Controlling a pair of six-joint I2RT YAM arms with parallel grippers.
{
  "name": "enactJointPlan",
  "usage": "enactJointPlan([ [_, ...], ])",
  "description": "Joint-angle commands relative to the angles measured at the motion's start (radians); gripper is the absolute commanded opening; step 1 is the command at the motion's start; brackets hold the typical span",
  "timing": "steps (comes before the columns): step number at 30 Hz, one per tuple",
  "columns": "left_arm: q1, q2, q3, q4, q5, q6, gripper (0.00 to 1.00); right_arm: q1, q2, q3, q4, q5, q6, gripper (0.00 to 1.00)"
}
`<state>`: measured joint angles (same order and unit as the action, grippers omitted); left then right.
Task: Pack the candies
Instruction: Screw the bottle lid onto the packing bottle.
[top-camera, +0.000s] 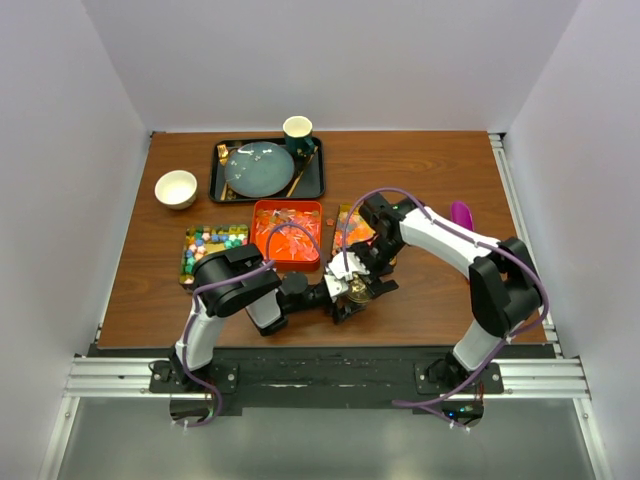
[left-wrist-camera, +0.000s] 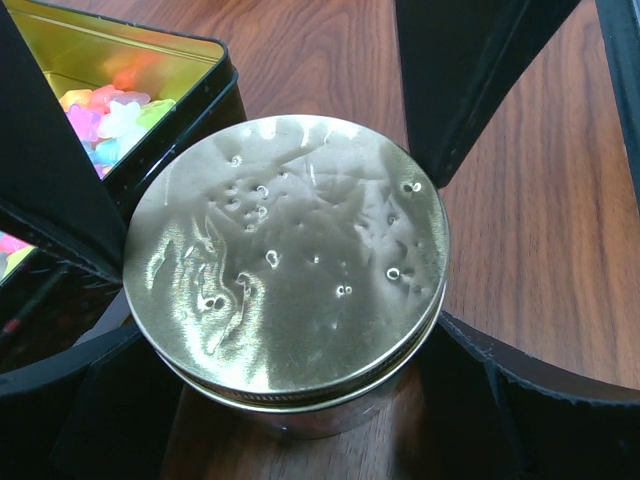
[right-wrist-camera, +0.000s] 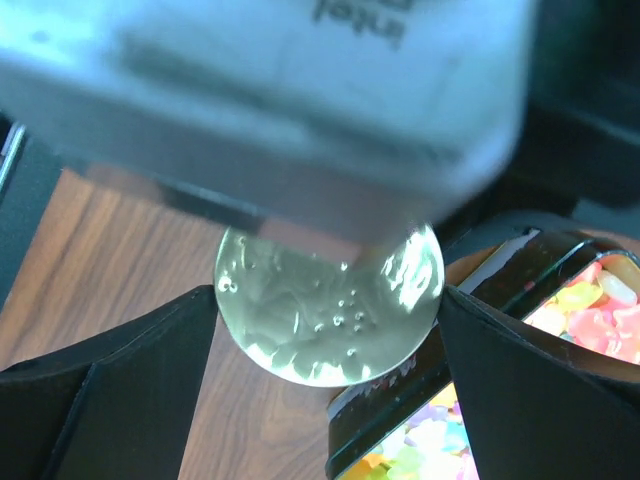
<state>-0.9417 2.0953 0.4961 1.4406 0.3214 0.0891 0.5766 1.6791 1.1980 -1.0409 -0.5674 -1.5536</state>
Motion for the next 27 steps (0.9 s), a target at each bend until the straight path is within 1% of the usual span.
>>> enactJointPlan([
  [1, 0.007, 0.049, -0.011, -0.195, -0.028, 0.026, 0.00, 0.008, -0.015, -0.034, 0.011, -0.003, -0.019, 0.89],
  [4, 0.009, 0.048, -0.011, -0.195, -0.028, 0.026, 0.00, 0.008, -0.045, -0.092, 0.099, 0.038, 0.070, 0.82],
  [5, 0.007, 0.046, -0.010, -0.195, -0.030, 0.026, 0.00, 0.008, -0.054, -0.110, 0.157, 0.043, 0.102, 0.81],
  [6, 0.007, 0.046, -0.013, -0.195, -0.030, 0.027, 0.00, 0.005, -0.067, -0.130, 0.182, 0.050, 0.174, 0.81],
  [8, 0.009, 0.045, -0.013, -0.195, -0.033, 0.028, 0.00, 0.003, -0.090, -0.182, 0.225, 0.069, 0.236, 0.80],
  [9, 0.009, 0.043, -0.013, -0.195, -0.033, 0.029, 0.00, 0.002, -0.096, -0.210, 0.235, 0.072, 0.321, 0.80],
  [11, 0.007, 0.042, -0.013, -0.197, -0.039, 0.031, 0.00, -0.004, -0.099, -0.230, 0.272, 0.083, 0.430, 0.79],
  [12, 0.009, 0.040, -0.013, -0.198, -0.042, 0.032, 0.00, -0.007, -0.099, -0.244, 0.284, 0.084, 0.537, 0.79],
  [14, 0.009, 0.039, -0.013, -0.198, -0.050, 0.035, 0.00, -0.009, -0.088, -0.255, 0.314, 0.099, 0.630, 0.78],
  [15, 0.007, 0.040, -0.013, -0.200, -0.051, 0.035, 0.00, -0.011, -0.081, -0.259, 0.318, 0.104, 0.703, 0.77],
  [18, 0.007, 0.042, -0.011, -0.201, -0.053, 0.035, 0.00, -0.012, -0.071, -0.274, 0.352, 0.120, 0.814, 0.75],
  [22, 0.009, 0.031, -0.001, -0.218, -0.051, 0.037, 0.00, -0.011, -0.097, -0.302, 0.390, 0.124, 0.860, 0.77],
  [23, 0.009, 0.025, 0.007, -0.255, -0.053, 0.031, 0.07, -0.011, -0.101, -0.304, 0.397, 0.132, 0.866, 0.78],
  [24, 0.009, 0.020, 0.012, -0.264, -0.056, 0.026, 0.38, -0.011, -0.105, -0.301, 0.397, 0.136, 0.872, 0.79],
  [25, 0.007, 0.000, 0.009, -0.266, -0.056, 0.020, 0.52, -0.012, -0.108, -0.298, 0.392, 0.139, 0.871, 0.79],
  [26, 0.007, -0.015, 0.001, -0.273, -0.044, 0.030, 0.74, -0.014, -0.111, -0.295, 0.386, 0.141, 0.872, 0.81],
  [27, 0.007, -0.033, -0.011, -0.276, -0.039, 0.032, 1.00, -0.012, -0.114, -0.285, 0.380, 0.141, 0.871, 0.82],
])
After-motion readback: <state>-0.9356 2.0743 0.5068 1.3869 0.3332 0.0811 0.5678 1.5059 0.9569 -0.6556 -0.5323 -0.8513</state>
